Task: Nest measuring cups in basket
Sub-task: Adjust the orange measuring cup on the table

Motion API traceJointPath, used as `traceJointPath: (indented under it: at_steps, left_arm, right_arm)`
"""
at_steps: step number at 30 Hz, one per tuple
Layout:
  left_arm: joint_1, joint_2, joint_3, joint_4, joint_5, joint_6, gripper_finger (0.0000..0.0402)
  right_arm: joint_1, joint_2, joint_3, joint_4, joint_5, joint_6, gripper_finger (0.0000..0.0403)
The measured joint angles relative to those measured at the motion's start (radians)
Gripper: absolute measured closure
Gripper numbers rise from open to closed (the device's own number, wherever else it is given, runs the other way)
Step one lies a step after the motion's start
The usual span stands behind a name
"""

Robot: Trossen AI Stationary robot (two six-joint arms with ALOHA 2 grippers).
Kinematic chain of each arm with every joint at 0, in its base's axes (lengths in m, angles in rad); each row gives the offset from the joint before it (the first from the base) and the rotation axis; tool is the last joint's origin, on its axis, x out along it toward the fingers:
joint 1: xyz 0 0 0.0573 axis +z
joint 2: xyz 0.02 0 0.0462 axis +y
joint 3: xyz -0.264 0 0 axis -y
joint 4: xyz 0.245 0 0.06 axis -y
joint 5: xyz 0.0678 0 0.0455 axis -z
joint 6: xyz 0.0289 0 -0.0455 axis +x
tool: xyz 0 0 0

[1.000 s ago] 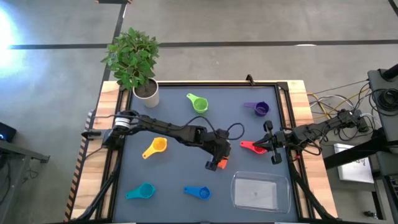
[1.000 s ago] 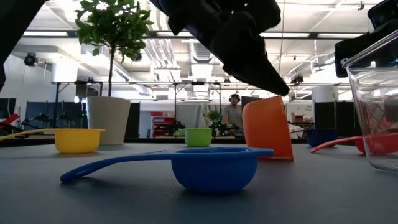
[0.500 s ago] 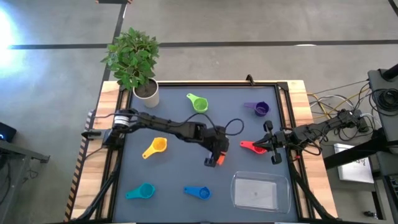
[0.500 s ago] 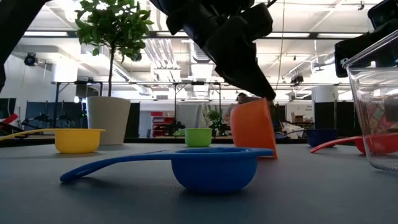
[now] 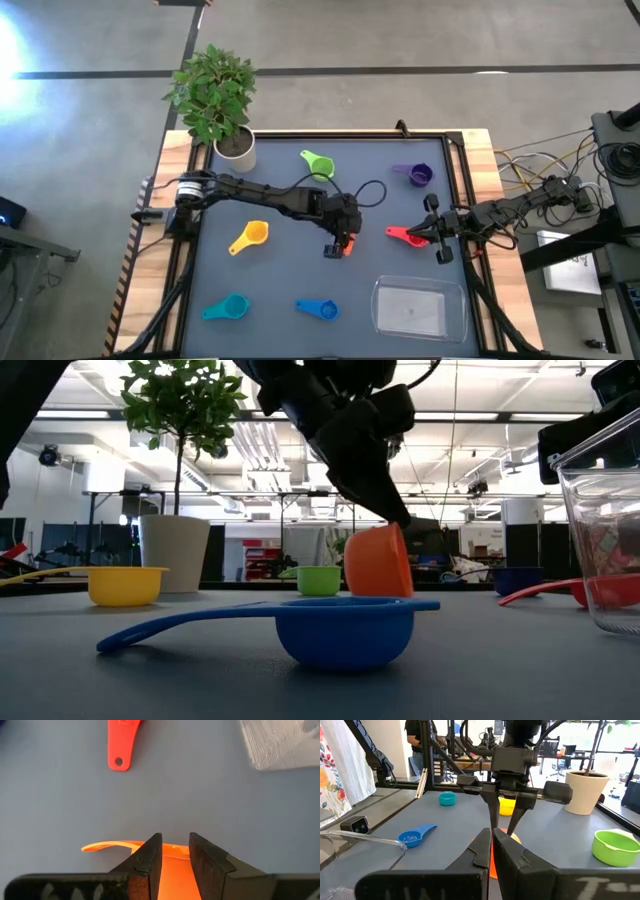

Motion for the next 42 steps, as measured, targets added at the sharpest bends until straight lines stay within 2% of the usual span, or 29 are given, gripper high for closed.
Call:
traceJointPath:
  at_steps: [4, 11, 16, 26, 35, 42]
  left_arm:
    - [0.003, -0.05, -0.101, 0.094, -0.018, -0.026, 0.0323]
    - [0.024, -0.192, -0.372, 0.35, -0.032, -0.11, 0.0323]
    - [0.026, -0.288, -0.514, 0.423, -0.091, -0.161, 0.0323]
    - [0.025, -0.369, -0.695, 0.608, -0.121, -0.235, 0.0323]
    - [0.024, -0.381, -0.728, 0.645, -0.122, -0.258, 0.0323]
    - [0.02, -0.381, -0.896, 0.962, -0.124, -0.339, 0.0323]
  right_arm:
    - [0.0, 0.0, 0.0, 0.0, 0.0, 0.0, 0.0394]
    - [0.0, 0.0, 0.0, 0.0, 0.0, 0.0, 0.0394]
    - [0.0, 0.0, 0.0, 0.0, 0.0, 0.0, 0.0394]
    - [0.0, 0.0, 0.0, 0.0, 0.0, 0.0, 0.0394]
    - [0.0, 0.0, 0.0, 0.0, 0.0, 0.0, 0.0394]
    - [0.0, 0.0, 0.0, 0.0, 0.0, 0.0, 0.0394]
